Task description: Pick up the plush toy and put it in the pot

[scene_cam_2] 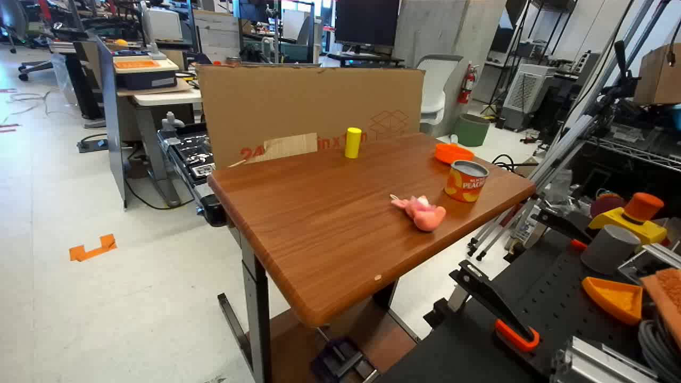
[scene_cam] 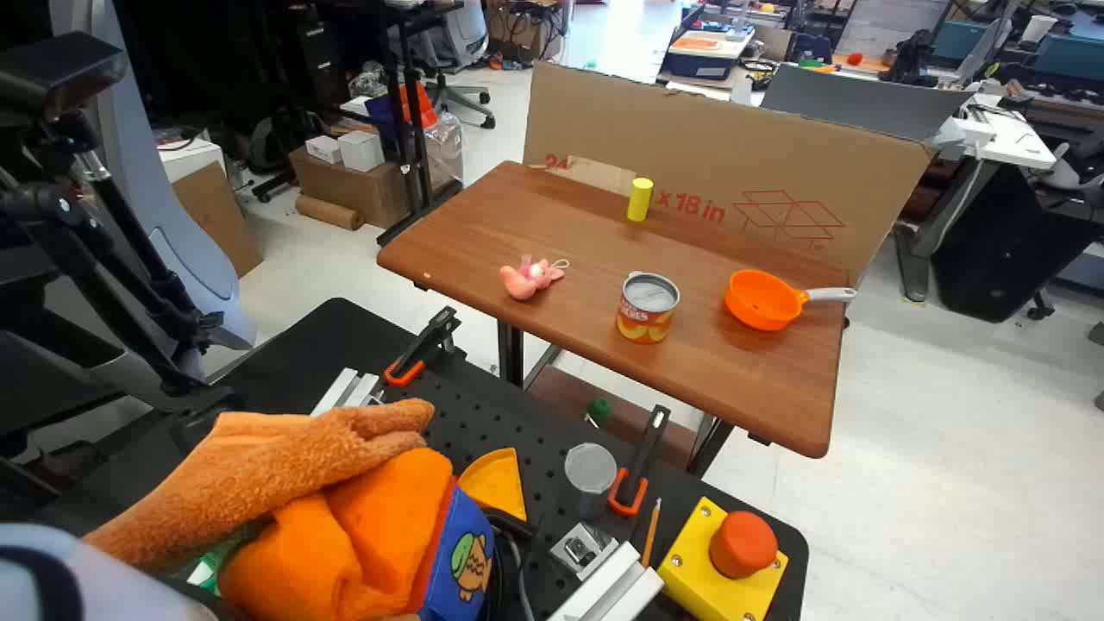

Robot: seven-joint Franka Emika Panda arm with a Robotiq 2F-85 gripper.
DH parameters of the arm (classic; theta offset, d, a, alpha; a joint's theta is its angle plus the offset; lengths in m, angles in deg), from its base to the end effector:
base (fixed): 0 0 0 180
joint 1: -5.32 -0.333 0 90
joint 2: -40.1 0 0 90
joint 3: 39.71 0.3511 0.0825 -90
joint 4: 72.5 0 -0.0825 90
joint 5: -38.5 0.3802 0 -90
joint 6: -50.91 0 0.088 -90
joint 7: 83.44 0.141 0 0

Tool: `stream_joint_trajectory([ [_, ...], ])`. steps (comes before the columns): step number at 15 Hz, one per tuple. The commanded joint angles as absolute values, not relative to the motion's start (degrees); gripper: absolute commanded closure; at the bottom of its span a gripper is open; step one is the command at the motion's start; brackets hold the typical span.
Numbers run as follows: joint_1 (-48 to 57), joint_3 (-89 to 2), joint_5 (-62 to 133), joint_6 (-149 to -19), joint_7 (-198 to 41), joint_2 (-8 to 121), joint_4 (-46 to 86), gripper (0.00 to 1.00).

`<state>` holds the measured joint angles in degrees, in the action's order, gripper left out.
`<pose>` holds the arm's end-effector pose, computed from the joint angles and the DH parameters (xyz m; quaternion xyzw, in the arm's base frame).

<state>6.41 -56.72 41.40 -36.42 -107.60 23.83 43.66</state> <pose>0.4046 -0.1380 0.5474 -0.9893 -0.0609 0.0842 0.1026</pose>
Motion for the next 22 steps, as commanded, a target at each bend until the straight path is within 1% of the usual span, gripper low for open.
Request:
stream_joint_trajectory([
  [1,8.4,-55.0,41.8,-36.3,-108.0,24.0,43.5,0.0],
  [6,8.4,-54.7,41.7,-36.8,-107.5,24.2,43.8,0.0],
  [10,7.7,-51.8,44.1,-41.8,-102.8,23.4,47.8,0.0],
  [13,7.0,-48.2,44.9,-50.6,-98.0,23.9,52.7,0.0],
  [16,6.3,-44.4,43.8,-62.0,-92.4,26.1,58.5,0.0],
  [22,5.8,-39.0,36.5,-83.0,-81.1,32.8,68.7,0.0],
])
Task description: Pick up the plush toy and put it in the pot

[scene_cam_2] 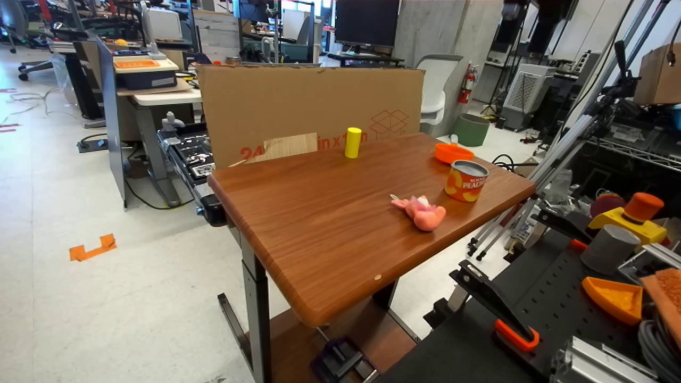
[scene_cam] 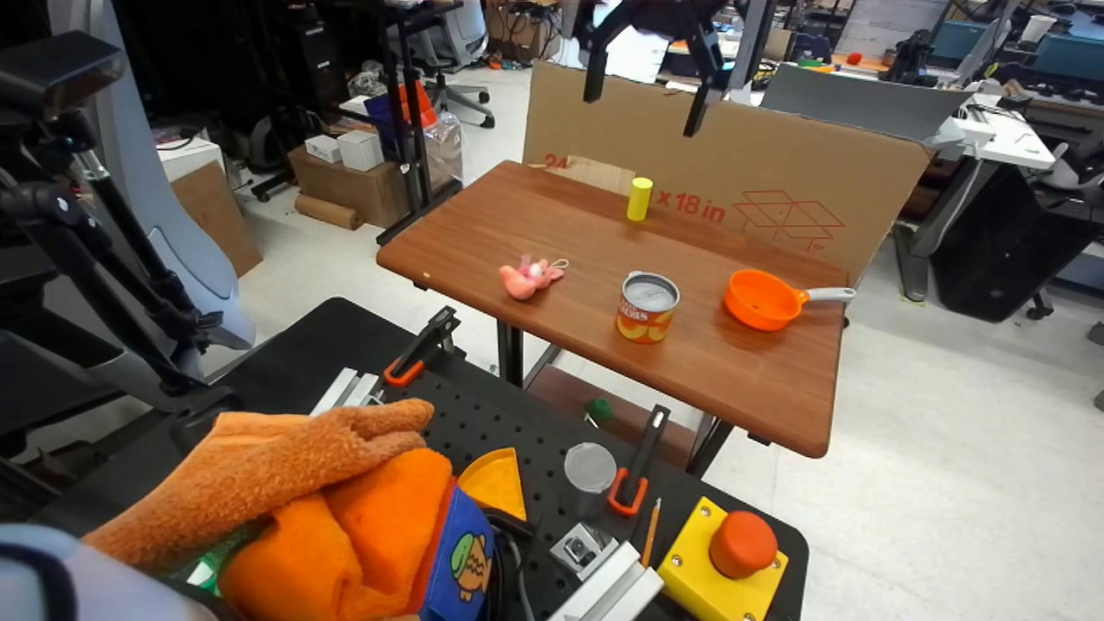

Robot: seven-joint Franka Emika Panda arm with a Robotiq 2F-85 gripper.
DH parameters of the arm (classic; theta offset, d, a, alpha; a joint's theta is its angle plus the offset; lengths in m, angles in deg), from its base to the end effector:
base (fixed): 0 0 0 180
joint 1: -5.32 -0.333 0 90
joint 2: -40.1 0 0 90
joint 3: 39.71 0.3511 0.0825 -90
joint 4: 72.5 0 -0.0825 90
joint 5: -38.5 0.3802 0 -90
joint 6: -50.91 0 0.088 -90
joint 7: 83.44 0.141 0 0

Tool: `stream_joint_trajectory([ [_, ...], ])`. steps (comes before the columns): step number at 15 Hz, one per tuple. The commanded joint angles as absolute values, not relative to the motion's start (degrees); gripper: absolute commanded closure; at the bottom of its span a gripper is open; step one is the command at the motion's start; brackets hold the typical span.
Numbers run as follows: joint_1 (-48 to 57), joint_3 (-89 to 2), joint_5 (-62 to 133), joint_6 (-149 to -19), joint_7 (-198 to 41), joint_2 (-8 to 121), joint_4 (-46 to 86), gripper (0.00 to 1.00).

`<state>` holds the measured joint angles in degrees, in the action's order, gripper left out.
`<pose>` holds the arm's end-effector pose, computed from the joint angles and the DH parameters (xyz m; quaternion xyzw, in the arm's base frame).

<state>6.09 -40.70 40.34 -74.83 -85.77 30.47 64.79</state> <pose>0.4571 -0.0121 0.3821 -0.9997 0.0045 0.0163 0.0149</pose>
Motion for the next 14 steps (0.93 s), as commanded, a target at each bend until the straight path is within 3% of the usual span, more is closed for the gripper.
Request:
stream_joint_trajectory([
  [1,5.7,-38.2,34.6,-85.6,-79.0,34.1,70.1,0.0],
  [14,-0.4,-35.7,22.4,-99.1,-61.8,48.2,73.8,0.0],
])
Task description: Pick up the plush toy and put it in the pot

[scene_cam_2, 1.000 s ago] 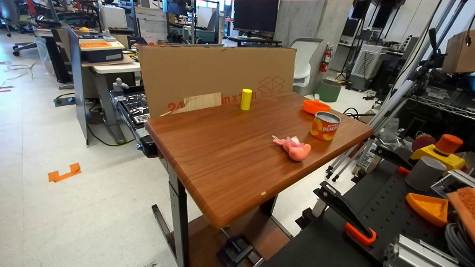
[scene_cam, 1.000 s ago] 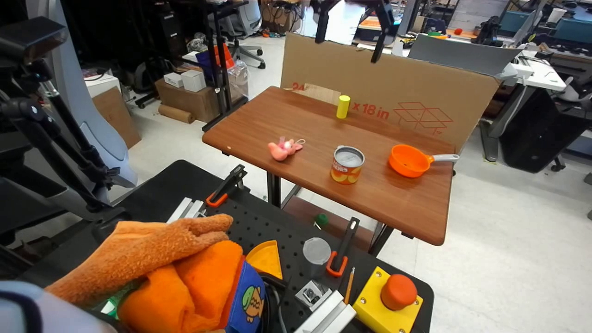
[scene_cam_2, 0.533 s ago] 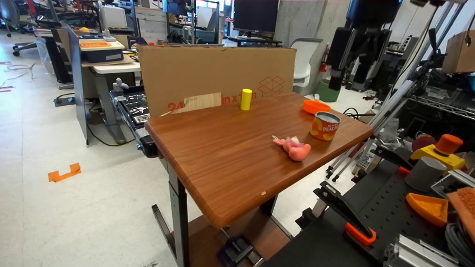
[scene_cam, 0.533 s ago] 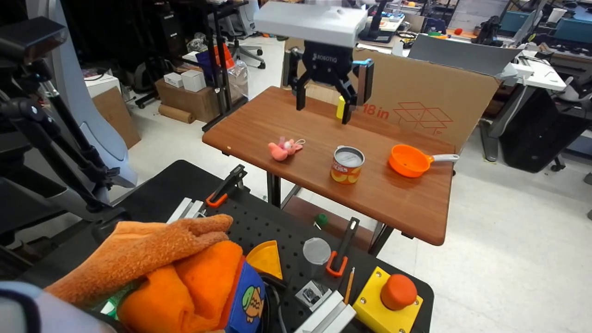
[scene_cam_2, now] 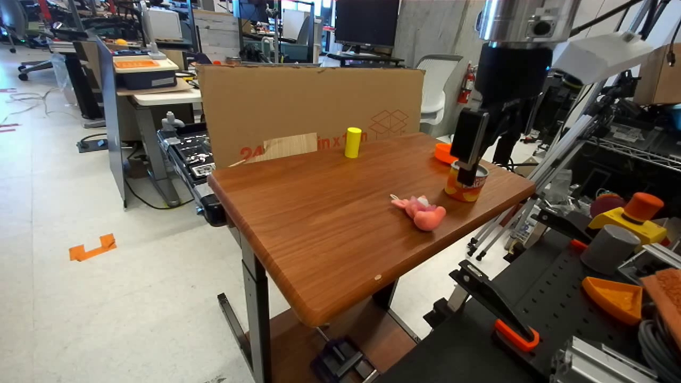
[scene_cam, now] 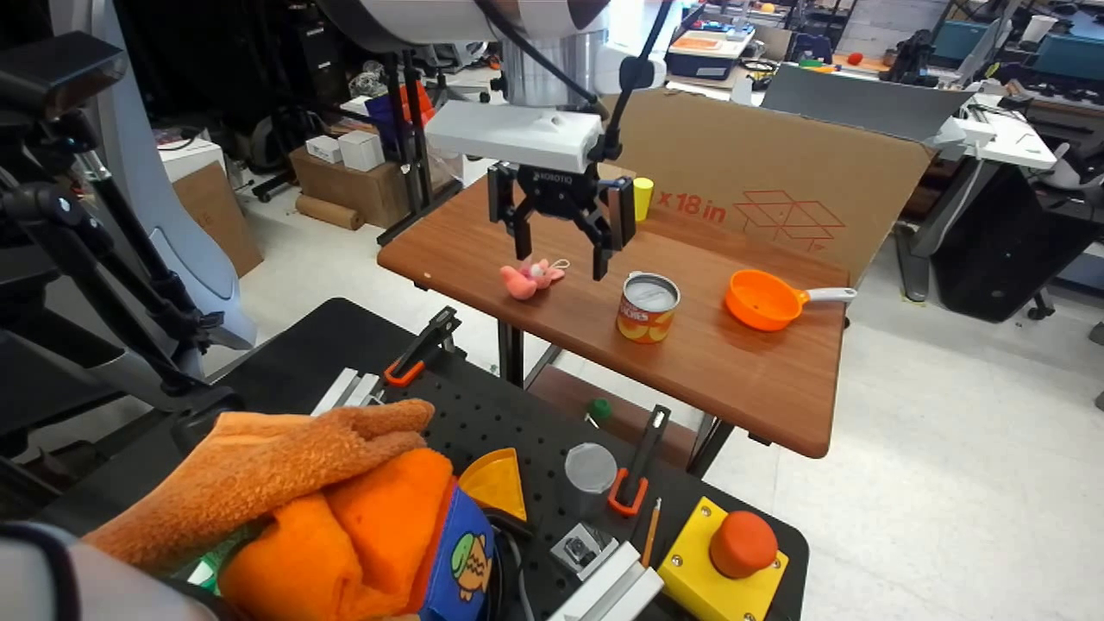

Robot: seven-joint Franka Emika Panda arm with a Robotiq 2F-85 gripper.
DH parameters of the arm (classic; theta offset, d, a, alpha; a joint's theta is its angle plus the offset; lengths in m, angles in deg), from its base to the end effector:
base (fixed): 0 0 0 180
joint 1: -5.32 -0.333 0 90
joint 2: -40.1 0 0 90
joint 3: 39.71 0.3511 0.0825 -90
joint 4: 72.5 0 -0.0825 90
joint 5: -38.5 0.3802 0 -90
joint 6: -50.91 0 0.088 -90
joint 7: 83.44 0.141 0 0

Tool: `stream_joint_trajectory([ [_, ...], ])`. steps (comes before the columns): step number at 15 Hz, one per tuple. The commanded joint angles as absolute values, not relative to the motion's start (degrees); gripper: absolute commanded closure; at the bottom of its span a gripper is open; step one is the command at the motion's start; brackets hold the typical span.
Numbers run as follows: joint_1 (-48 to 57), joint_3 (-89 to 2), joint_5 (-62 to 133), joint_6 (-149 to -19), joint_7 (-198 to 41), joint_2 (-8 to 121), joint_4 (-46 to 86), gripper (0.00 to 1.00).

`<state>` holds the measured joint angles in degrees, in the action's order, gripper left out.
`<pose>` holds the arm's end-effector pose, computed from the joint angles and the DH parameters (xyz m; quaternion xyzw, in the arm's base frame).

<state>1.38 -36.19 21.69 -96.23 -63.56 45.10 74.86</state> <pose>0.4335 0.0565 0.2287 0.9963 0.0186 -0.0266 0.0795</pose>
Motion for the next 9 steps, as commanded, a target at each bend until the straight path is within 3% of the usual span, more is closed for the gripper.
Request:
stream_joint_trajectory([
  [1,-1.1,-35.3,24.1,-99.9,-61.8,49.4,73.0,0.0],
  [9,-6.0,-36.8,28.6,-100.1,-57.3,60.0,61.3,0.0],
])
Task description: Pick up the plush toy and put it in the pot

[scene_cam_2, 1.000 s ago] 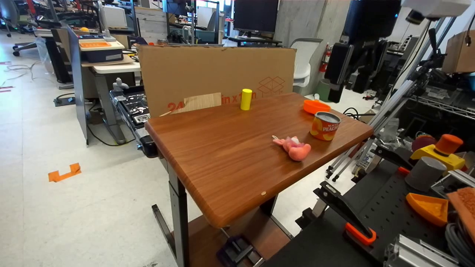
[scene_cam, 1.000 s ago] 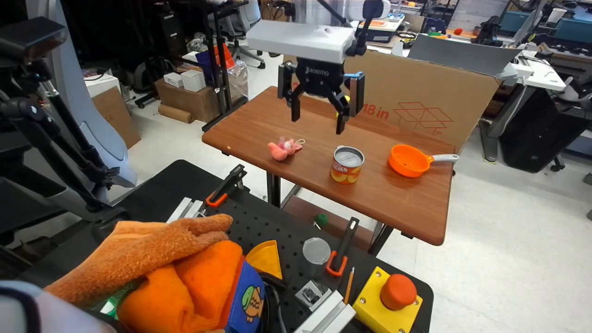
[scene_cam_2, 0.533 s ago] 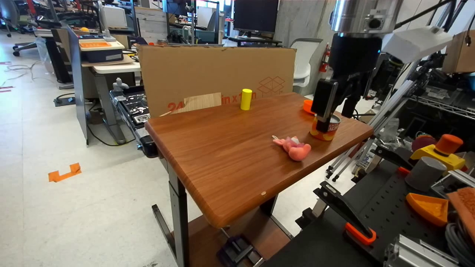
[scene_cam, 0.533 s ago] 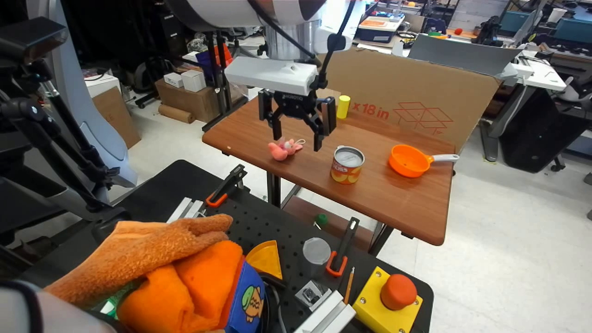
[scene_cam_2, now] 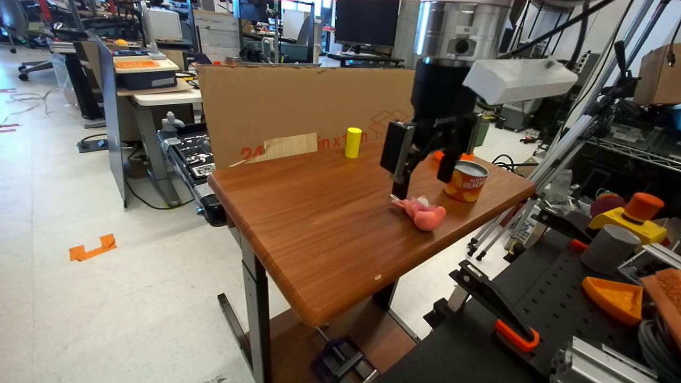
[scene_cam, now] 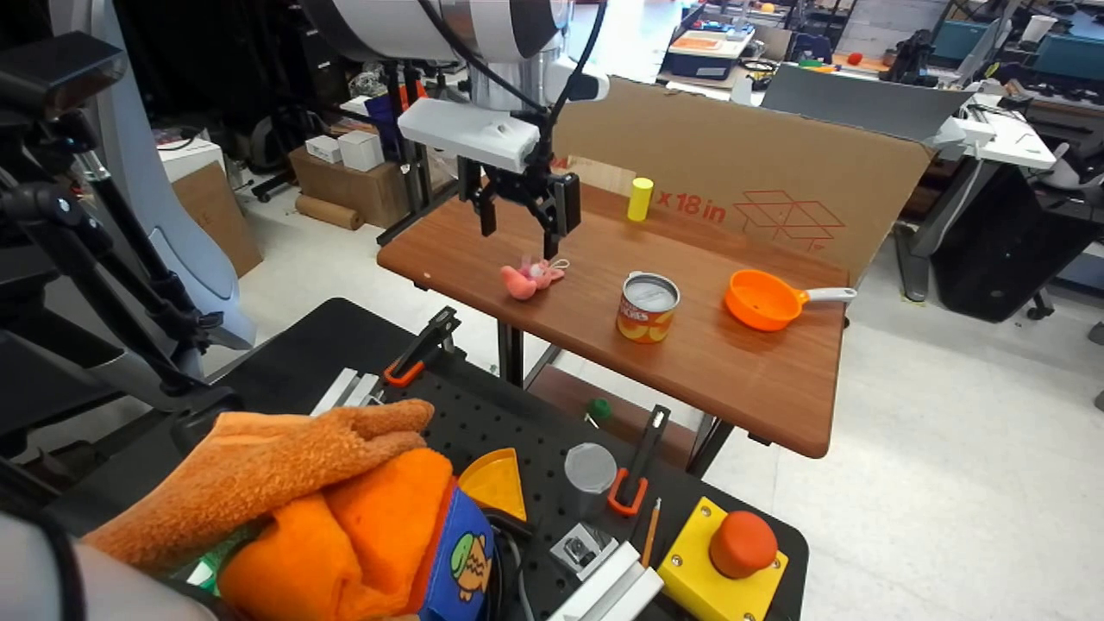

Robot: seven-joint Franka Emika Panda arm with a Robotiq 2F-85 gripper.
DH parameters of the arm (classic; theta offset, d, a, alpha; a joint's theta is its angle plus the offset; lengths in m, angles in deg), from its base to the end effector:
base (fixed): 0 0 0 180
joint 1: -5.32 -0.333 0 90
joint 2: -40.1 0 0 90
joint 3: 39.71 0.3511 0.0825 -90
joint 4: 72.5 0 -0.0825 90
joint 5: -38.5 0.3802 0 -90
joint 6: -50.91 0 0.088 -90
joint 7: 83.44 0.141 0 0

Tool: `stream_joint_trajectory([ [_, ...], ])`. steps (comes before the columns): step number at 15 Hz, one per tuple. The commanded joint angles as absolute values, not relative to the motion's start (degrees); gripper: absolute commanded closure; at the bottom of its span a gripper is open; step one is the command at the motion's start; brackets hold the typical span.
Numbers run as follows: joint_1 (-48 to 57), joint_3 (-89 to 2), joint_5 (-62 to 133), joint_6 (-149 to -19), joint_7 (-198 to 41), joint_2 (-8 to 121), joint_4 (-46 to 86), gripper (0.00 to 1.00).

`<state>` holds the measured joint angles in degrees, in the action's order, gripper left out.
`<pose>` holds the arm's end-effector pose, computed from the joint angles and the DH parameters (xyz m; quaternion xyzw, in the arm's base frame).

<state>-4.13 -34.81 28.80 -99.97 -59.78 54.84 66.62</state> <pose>0.4752 0.1245 0.2017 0.9993 -0.0074 -0.0141 0.0349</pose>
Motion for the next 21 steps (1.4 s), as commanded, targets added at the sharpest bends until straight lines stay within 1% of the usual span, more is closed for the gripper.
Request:
stream_joint_trajectory([
  [1,-6.8,-37.9,27.7,-99.2,-55.6,61.5,59.8,0.0],
  [6,-10.8,-42.3,27.7,-95.6,-50.4,68.2,54.3,0.0],
  [7,-11.5,-42.9,27.7,-94.4,-49.7,69.1,53.8,0.25],
  [8,-12.1,-43.5,27.4,-93.5,-49.1,69.7,53.5,0.26],
  [12,-12.8,-43.1,28.3,-90.2,-48.3,69.9,52.3,0.53],
  [13,-12.5,-42.6,28.8,-88.9,-48.6,69.2,52.2,0.59],
  [18,-9.3,-41.1,32.1,-83.5,-52.3,62.5,51.8,0.94],
  [19,-7.5,-40.1,34.5,-80.4,-55.1,59.8,51.6,0.97],
  [21,-3.6,-38.2,41.7,-77.3,-62.2,55.6,50.7,0.94],
])
